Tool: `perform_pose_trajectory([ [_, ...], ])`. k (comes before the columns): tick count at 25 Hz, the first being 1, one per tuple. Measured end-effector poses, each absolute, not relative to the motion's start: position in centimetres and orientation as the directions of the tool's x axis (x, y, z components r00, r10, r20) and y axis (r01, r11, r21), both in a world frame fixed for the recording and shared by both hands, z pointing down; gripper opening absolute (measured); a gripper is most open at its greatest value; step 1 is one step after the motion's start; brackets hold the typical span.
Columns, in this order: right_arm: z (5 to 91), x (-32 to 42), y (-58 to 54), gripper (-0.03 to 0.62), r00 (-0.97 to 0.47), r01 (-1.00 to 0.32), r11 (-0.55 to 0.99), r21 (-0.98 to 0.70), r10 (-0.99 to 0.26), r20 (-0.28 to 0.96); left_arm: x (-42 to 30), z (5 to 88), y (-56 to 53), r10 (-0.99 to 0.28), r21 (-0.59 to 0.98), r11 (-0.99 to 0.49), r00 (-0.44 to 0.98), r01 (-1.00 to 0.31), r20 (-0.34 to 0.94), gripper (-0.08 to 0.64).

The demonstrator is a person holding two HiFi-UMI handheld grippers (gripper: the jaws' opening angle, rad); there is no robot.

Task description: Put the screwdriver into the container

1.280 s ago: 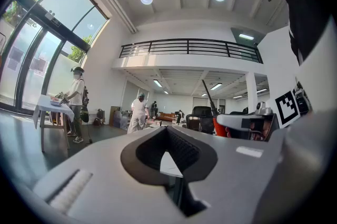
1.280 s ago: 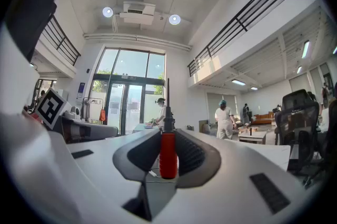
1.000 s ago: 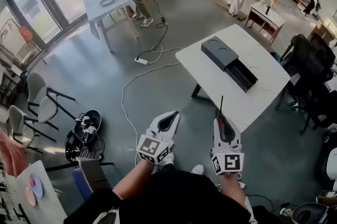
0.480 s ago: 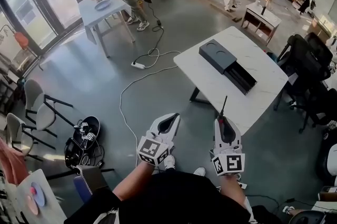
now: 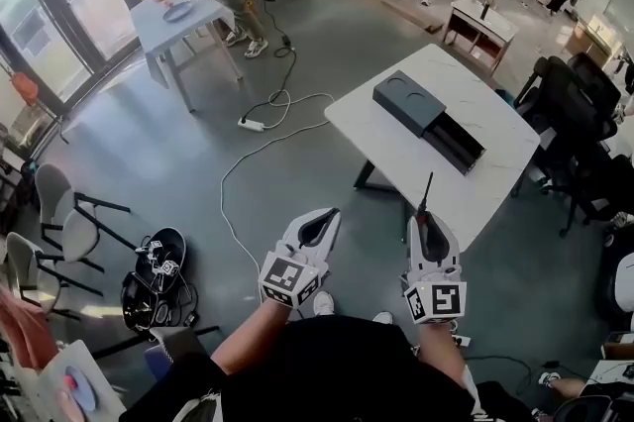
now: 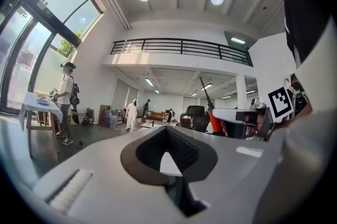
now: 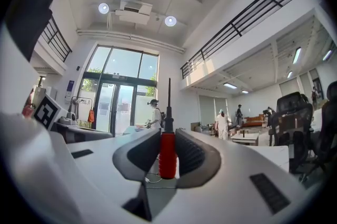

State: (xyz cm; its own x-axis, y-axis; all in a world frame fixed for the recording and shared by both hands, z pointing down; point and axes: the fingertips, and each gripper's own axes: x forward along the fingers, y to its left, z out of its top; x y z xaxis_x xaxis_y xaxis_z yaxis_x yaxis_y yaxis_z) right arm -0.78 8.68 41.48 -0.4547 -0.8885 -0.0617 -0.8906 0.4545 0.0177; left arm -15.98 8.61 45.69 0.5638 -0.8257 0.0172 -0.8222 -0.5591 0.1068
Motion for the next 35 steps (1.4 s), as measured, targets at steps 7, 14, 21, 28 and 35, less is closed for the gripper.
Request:
perform_pose_trajectory([
  [7,41.9,-2.5,8.3,0.087,-0.427,-0.904,0.426,0.032,-0.903,-0.044,-17.2,46.5,7.8,-0.793,0.125,-0.602,0.609,-0.788,0.018,0.008],
  [14,42.2,-2.1,6.9,0.087,-0.393,-0.919,0.392,0.036,-0.919,-0.029,-16.9,47.3,6.1,-0.767,0.15,-0.632,0.641,-0.761,0.023,0.008],
  [21,42.8,-0.3,3.6,0.087,-0.383,-0.924,0.383,0.01,-0.923,-0.033,-15.4,47.2,2.5,-0.76,0.141,-0.64,0.65,-0.756,0.034,0.008],
  [28,43.3,1.6,-0.6,0.087,-0.394,-0.919,0.394,-0.005,-0.919,-0.024,-13.5,47.2,-1.2,-0.769,0.134,-0.627,0.638,-0.767,0.05,0.008],
  [35,43.7,4.4,-4.1,0.087,-0.407,-0.913,0.407,-0.008,-0.913,-0.024,-10.4,47.0,-4.5,-0.765,0.122,-0.632,0.642,-0.765,0.055,0.008],
])
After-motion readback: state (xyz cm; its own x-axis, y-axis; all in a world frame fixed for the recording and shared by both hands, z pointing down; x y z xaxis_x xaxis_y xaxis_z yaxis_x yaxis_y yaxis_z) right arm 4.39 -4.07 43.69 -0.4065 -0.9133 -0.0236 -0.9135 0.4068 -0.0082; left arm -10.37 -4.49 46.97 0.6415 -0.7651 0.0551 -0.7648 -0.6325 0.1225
